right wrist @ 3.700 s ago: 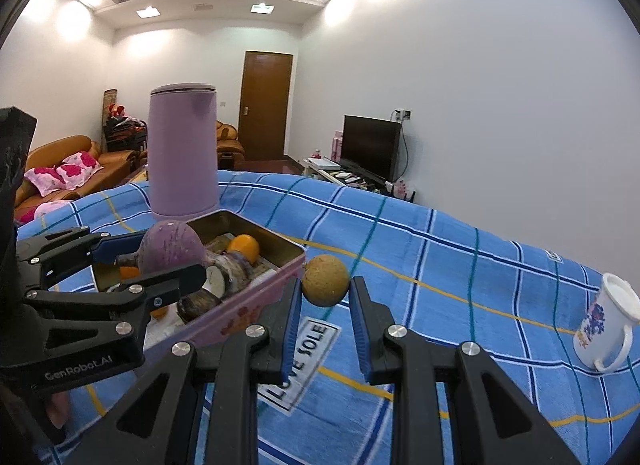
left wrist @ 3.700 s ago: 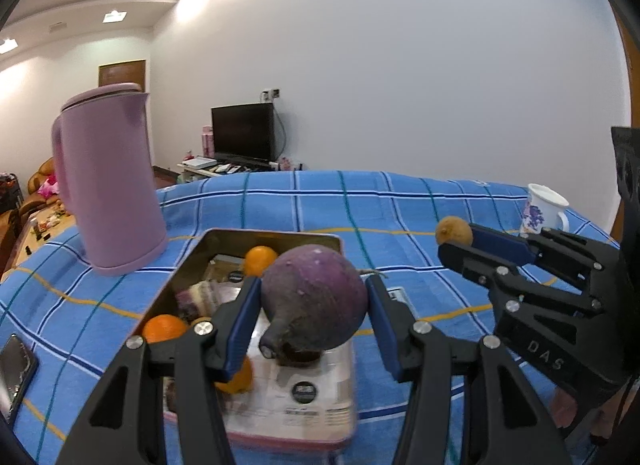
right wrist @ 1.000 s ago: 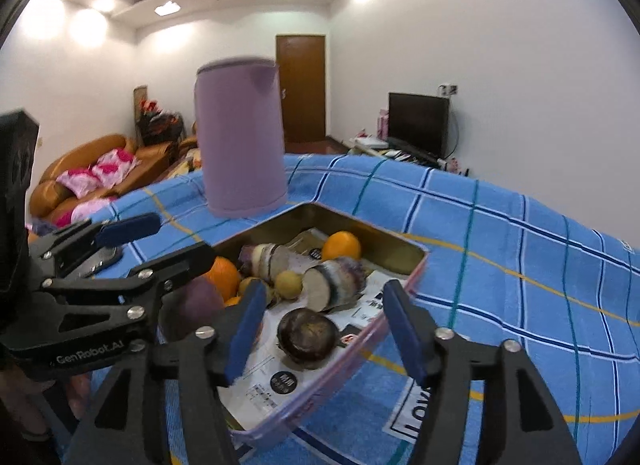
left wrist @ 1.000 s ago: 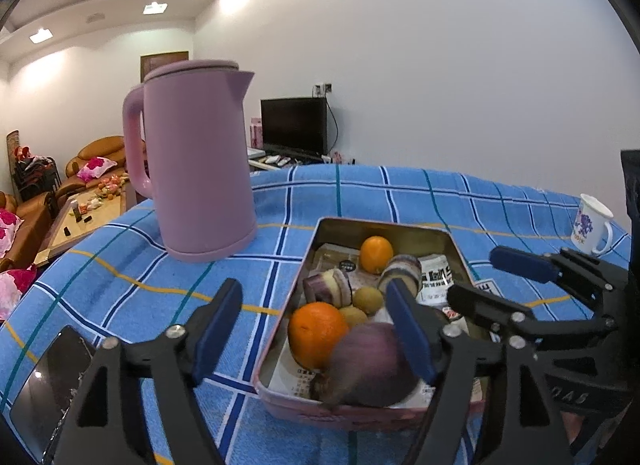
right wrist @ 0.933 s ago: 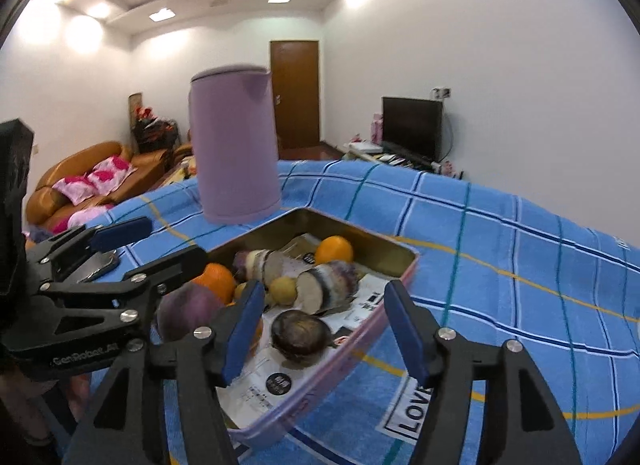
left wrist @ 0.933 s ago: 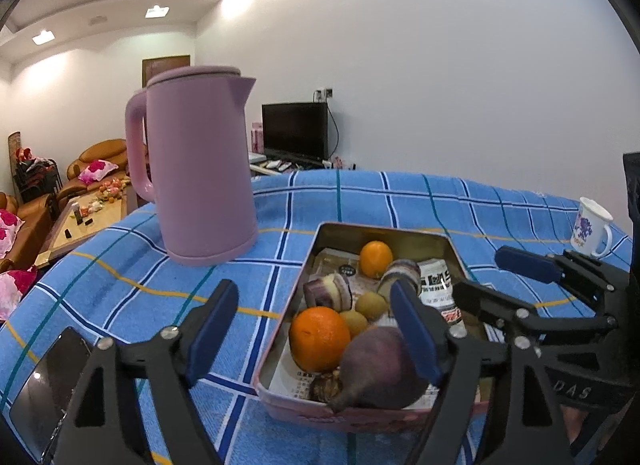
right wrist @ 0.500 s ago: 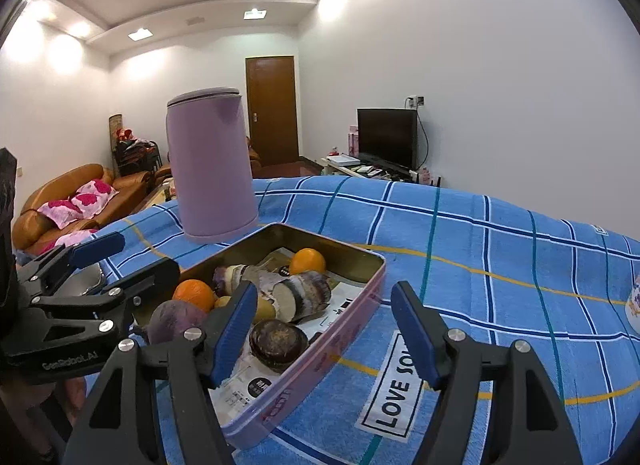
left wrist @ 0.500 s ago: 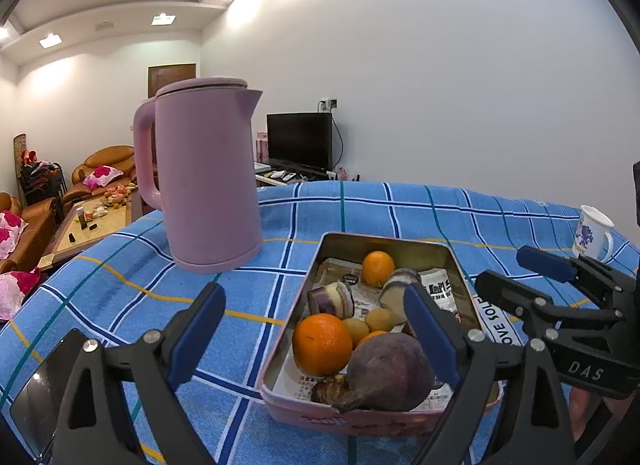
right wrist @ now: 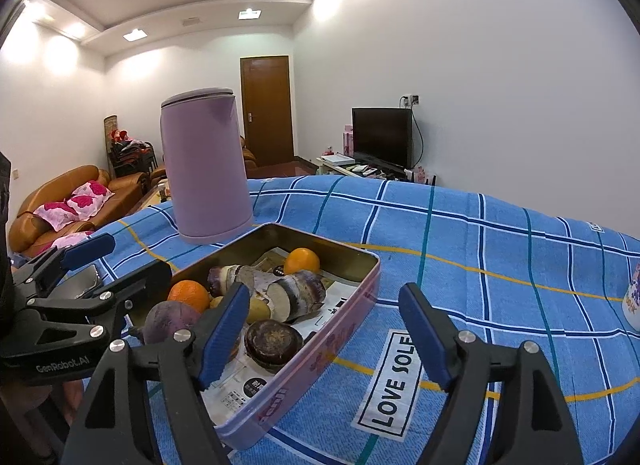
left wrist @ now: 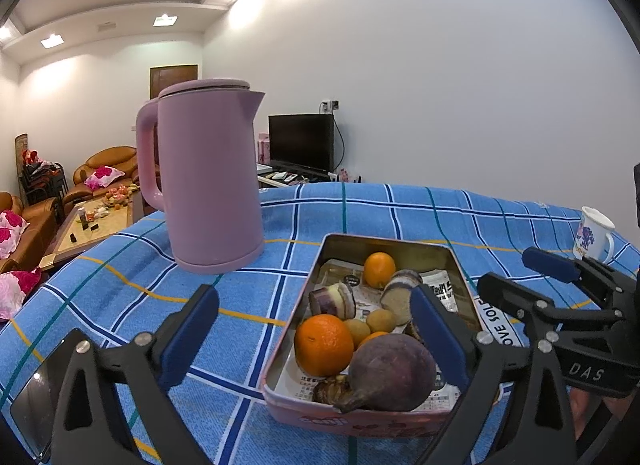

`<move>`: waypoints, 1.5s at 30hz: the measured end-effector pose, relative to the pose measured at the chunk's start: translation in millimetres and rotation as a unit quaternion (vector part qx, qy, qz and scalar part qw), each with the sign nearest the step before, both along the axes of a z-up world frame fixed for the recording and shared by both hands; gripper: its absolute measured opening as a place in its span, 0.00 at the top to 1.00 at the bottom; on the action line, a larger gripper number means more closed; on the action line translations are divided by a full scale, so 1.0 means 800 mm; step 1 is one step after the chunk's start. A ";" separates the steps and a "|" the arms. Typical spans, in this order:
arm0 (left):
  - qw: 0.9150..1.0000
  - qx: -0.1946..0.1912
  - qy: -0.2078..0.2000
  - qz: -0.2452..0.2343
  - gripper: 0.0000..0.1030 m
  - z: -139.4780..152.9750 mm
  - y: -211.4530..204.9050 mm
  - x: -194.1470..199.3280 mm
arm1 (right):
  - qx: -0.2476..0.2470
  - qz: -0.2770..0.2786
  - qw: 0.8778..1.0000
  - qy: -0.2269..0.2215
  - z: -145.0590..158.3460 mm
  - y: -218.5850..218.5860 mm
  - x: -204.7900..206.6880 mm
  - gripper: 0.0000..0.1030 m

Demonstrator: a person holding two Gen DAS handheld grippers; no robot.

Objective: Organize fruits

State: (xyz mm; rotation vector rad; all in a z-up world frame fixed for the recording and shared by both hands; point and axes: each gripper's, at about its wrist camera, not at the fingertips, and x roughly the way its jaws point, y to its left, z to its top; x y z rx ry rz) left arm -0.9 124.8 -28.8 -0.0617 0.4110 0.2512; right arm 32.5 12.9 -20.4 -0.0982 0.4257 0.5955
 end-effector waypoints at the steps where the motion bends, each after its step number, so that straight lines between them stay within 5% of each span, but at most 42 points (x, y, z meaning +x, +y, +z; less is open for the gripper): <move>1: 1.000 0.001 0.000 0.000 0.03 0.000 0.000 0.000 | 0.000 0.000 1.000 0.000 0.000 0.000 0.000 0.24; 45: 1.000 0.012 -0.014 -0.003 0.00 0.003 -0.007 -0.008 | 0.002 -0.010 1.000 -0.004 0.000 -0.004 0.000 0.23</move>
